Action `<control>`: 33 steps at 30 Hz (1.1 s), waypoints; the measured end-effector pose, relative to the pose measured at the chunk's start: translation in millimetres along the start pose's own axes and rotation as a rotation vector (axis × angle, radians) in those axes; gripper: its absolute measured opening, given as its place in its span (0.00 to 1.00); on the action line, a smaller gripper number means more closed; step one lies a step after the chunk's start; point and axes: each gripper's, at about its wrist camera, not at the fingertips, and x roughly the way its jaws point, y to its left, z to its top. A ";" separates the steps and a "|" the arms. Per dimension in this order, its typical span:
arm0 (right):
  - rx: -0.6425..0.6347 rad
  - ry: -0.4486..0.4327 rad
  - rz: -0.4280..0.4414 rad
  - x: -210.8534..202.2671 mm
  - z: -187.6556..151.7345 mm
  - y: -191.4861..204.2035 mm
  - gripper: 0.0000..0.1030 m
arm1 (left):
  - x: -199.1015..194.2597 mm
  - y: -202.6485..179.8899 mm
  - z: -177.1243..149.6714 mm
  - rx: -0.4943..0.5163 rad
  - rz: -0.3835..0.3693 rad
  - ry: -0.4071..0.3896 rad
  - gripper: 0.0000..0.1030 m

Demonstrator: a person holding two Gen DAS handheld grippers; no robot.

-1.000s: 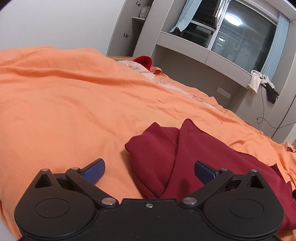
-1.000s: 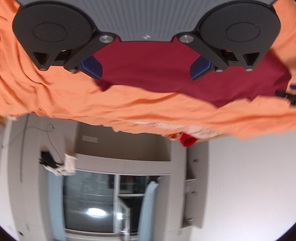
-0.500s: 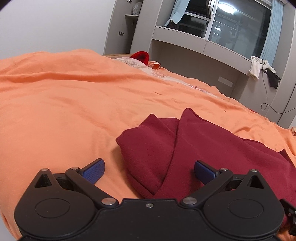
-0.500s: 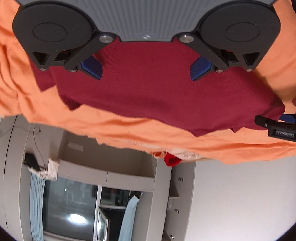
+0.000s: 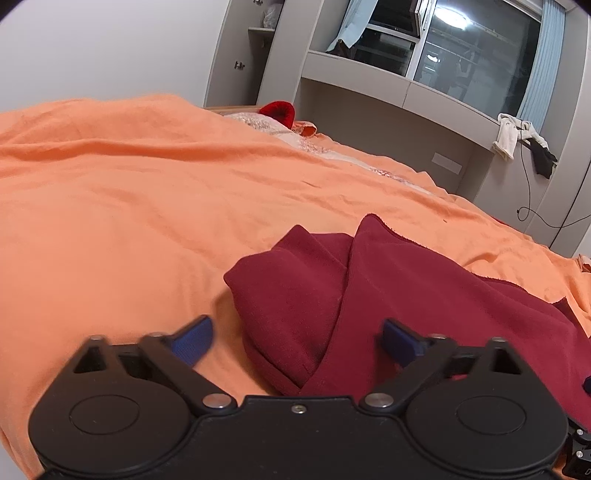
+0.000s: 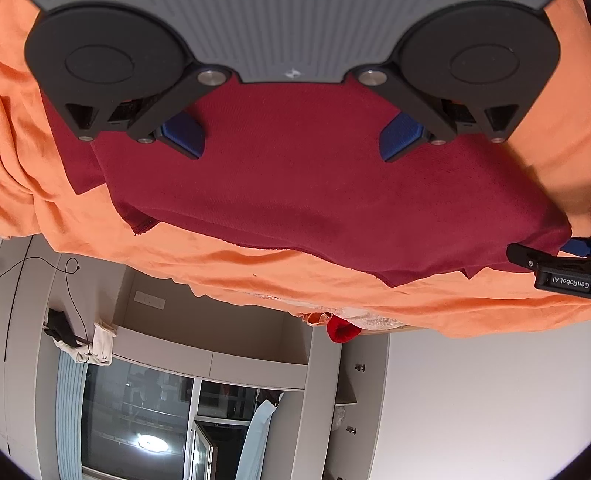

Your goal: Fold small clothes

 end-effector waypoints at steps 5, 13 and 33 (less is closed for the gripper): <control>-0.001 0.002 -0.001 -0.1 -0.7 -0.2 1.00 | 1.1 -3.3 -2.7 0.015 0.001 -0.007 0.78; -0.008 0.010 -0.005 1.3 -3.6 0.2 1.00 | 3.0 -10.1 -4.1 0.044 -0.008 0.000 0.70; 0.093 -0.031 -0.023 -38.6 9.2 -47.0 1.00 | -28.0 -112.8 43.1 0.250 -0.116 -0.121 0.18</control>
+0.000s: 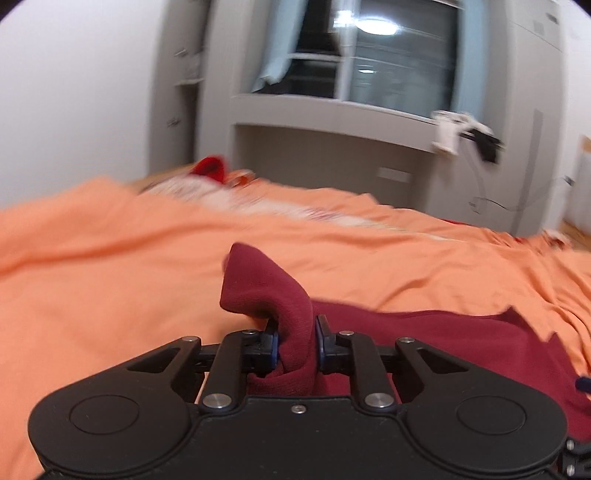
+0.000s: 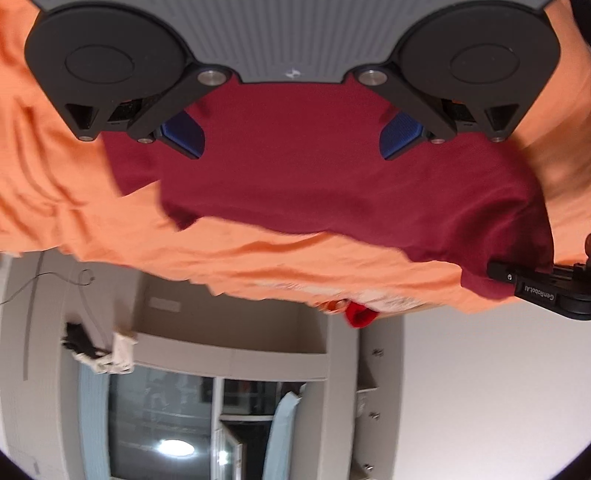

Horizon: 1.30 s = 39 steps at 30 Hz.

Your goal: Fold small clothes

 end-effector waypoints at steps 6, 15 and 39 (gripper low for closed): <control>0.140 -0.045 -0.082 -22.6 11.3 -62.1 1.00 | -17.3 -93.8 12.1 0.247 -0.130 -0.050 0.18; 0.309 -0.037 -0.188 -38.6 0.8 -148.4 1.00 | -8.6 -179.1 -58.5 0.450 -0.271 0.060 0.21; 0.425 -0.010 0.273 12.4 23.7 -110.7 1.00 | -36.2 -130.0 -82.4 0.420 -0.262 -0.072 0.99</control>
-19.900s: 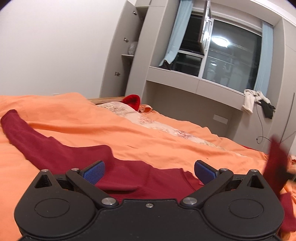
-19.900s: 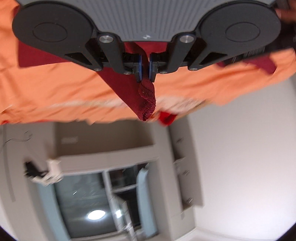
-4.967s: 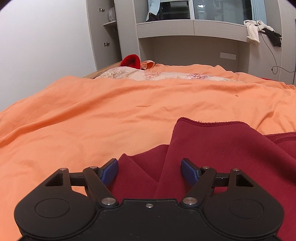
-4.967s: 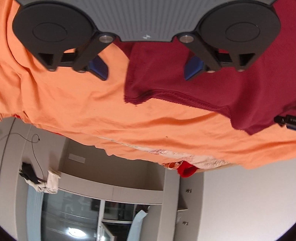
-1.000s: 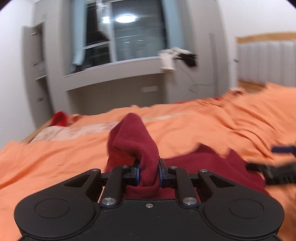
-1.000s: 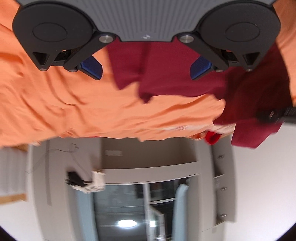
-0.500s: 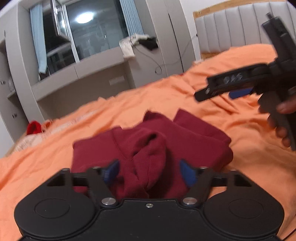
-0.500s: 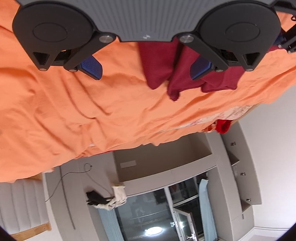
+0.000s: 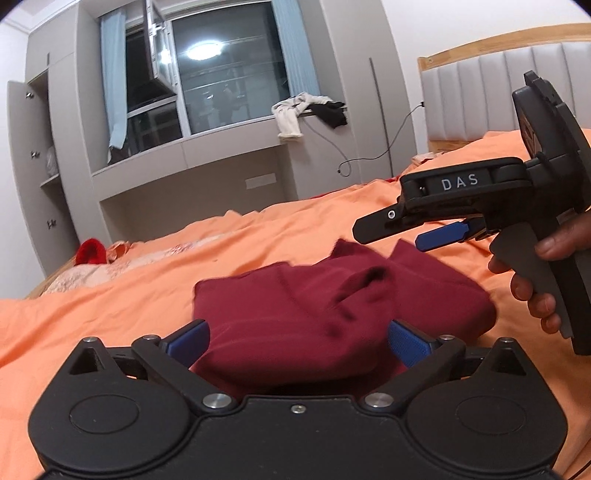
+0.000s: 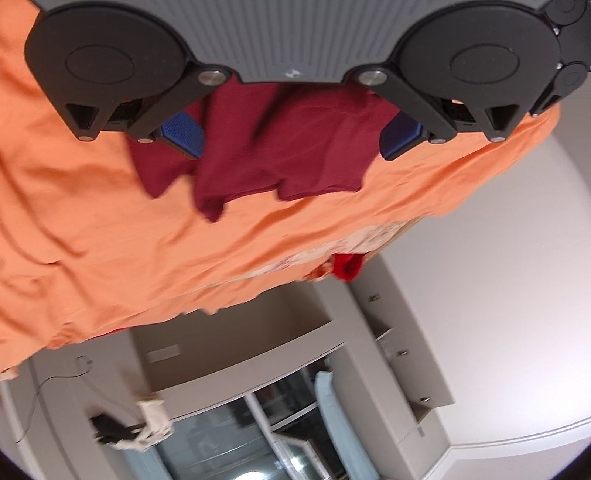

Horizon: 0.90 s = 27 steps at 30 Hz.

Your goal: Fold small clothes

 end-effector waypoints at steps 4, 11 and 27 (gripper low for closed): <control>0.020 0.099 0.045 28.6 1.8 6.6 0.99 | -5.0 19.7 -11.4 -0.027 -0.043 -0.002 0.99; 0.142 0.155 -0.030 52.5 1.1 -10.1 0.84 | -7.5 27.6 -17.6 0.043 -0.092 -0.014 0.95; 0.205 0.160 -0.027 63.3 -2.1 -23.2 0.53 | 1.7 9.5 -24.1 0.237 -0.027 -0.012 0.82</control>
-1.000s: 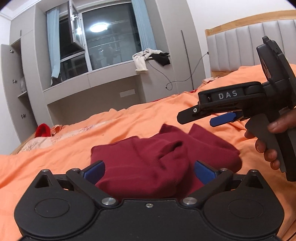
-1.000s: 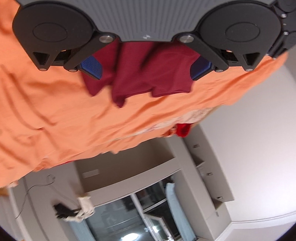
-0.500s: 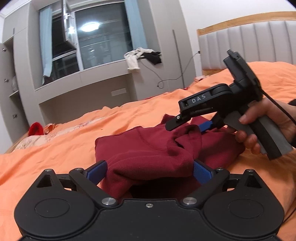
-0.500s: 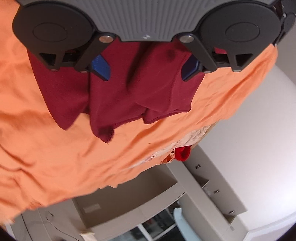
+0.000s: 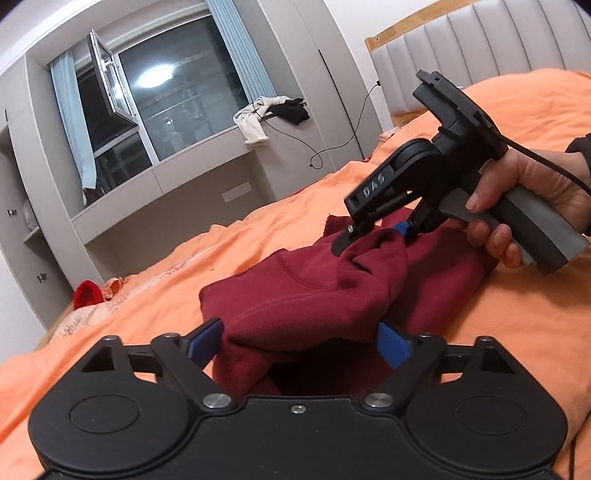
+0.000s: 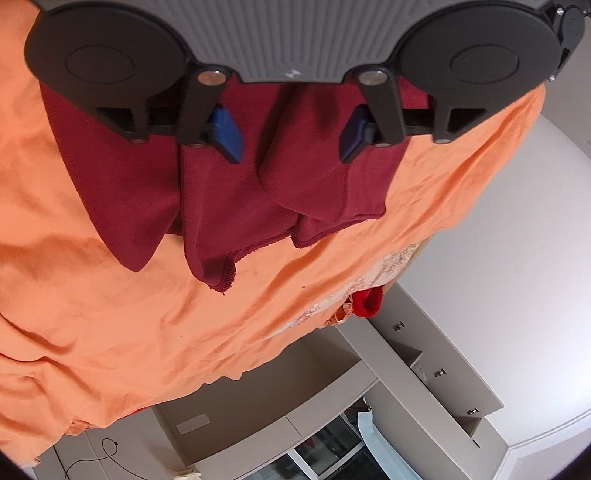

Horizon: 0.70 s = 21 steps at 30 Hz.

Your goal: Fold small clothes

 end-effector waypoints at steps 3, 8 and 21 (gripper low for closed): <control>-0.001 0.012 -0.013 6.7 -2.7 1.1 0.37 | -0.4 -3.8 1.9 0.026 0.011 0.002 0.81; 0.001 -0.001 -0.006 5.5 -2.5 2.3 0.29 | -4.4 -4.5 3.9 0.050 0.007 0.009 0.83; 0.023 0.006 -0.011 4.1 -1.2 -1.9 0.36 | -16.2 -12.4 -7.9 0.173 0.070 0.011 0.87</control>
